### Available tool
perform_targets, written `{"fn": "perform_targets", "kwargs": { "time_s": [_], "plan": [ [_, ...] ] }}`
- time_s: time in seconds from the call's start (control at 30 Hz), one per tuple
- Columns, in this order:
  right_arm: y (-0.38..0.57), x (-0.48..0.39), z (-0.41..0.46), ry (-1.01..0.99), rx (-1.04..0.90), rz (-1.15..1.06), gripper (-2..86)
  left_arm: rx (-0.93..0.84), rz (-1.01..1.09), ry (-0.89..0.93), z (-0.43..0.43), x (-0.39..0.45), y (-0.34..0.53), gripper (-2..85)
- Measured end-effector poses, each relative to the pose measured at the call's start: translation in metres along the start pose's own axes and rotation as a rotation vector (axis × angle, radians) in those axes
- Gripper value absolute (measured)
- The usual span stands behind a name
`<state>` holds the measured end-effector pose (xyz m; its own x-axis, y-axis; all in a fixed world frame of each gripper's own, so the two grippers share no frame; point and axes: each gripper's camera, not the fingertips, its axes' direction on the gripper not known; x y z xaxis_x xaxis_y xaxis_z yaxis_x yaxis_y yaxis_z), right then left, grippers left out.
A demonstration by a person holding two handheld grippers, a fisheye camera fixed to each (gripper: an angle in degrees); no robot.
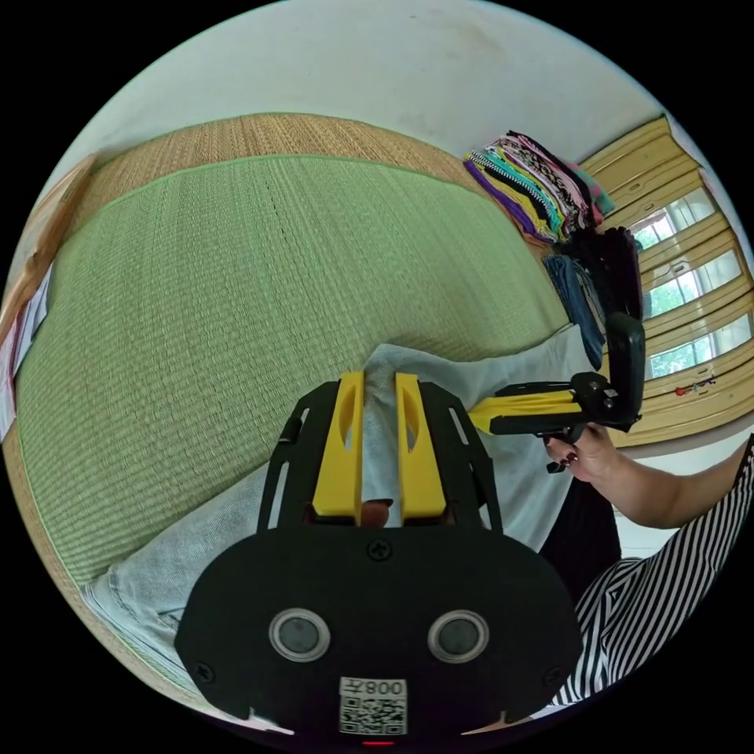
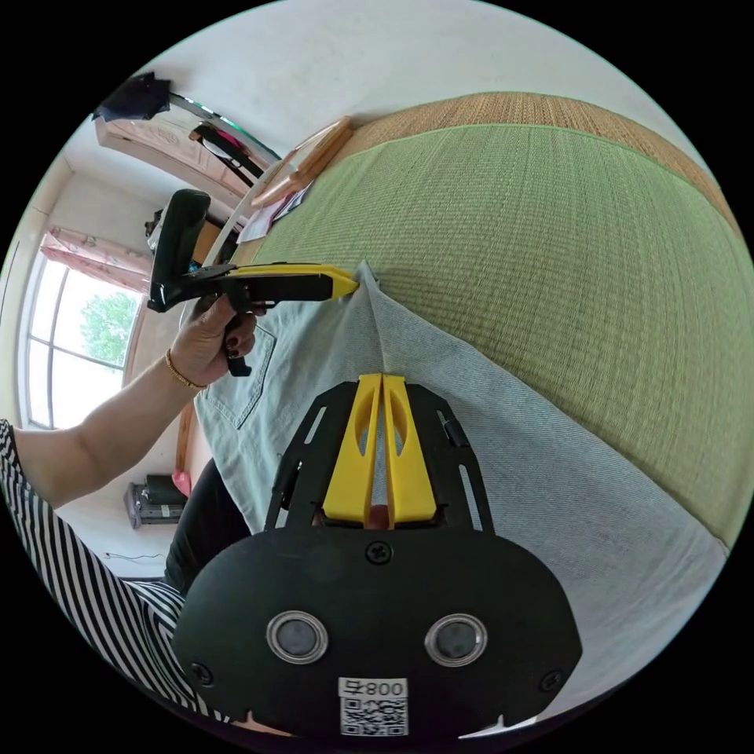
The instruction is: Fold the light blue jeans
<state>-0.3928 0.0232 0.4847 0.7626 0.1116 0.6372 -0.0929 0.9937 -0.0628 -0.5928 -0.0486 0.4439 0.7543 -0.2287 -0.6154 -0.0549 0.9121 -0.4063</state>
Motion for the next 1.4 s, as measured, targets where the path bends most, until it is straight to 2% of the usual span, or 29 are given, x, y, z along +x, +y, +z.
{"fn": "perform_targets", "kwargs": {
  "time_s": [0.07, 0.33, 0.5, 0.63, 0.7, 0.77, 0.93, 1.1, 1.4],
  "plan": [
    [-0.005, -0.003, -0.006, -0.011, -0.007, -0.006, 0.1, 0.053, -0.009, -0.025, 0.006, 0.007, 0.000, 6.2],
    [-0.014, -0.041, -0.039, -0.002, -0.035, -0.049, 0.3, -0.001, 0.042, -0.021, 0.034, 0.038, 0.004, 6.4],
    [0.027, -0.126, -0.059, -0.003, -0.158, -0.278, 1.7, -0.053, 0.125, 0.088, 0.039, 0.076, 0.067, 7.1],
    [0.064, -0.180, -0.067, 0.024, -0.223, -0.396, 4.6, -0.166, 0.152, 0.122, 0.062, 0.113, 0.122, 7.9],
    [0.081, -0.208, -0.068, 0.069, -0.253, -0.451, 6.0, -0.225, 0.190, 0.078, 0.076, 0.130, 0.134, 8.1],
    [0.088, -0.224, -0.064, 0.111, -0.282, -0.481, 6.7, -0.293, 0.273, -0.062, 0.100, 0.150, 0.144, 8.3],
    [0.099, -0.258, -0.047, 0.282, -0.314, -0.545, 6.7, -0.328, 0.336, -0.258, 0.140, 0.168, 0.147, 5.2],
    [0.097, -0.280, -0.047, 0.391, -0.300, -0.554, 3.5, -0.317, 0.325, -0.276, 0.166, 0.173, 0.145, 1.8],
    [0.092, -0.287, -0.096, 0.348, -0.229, -0.511, 0.5, -0.231, 0.296, -0.240, 0.190, 0.178, 0.144, 0.3]
  ]
}}
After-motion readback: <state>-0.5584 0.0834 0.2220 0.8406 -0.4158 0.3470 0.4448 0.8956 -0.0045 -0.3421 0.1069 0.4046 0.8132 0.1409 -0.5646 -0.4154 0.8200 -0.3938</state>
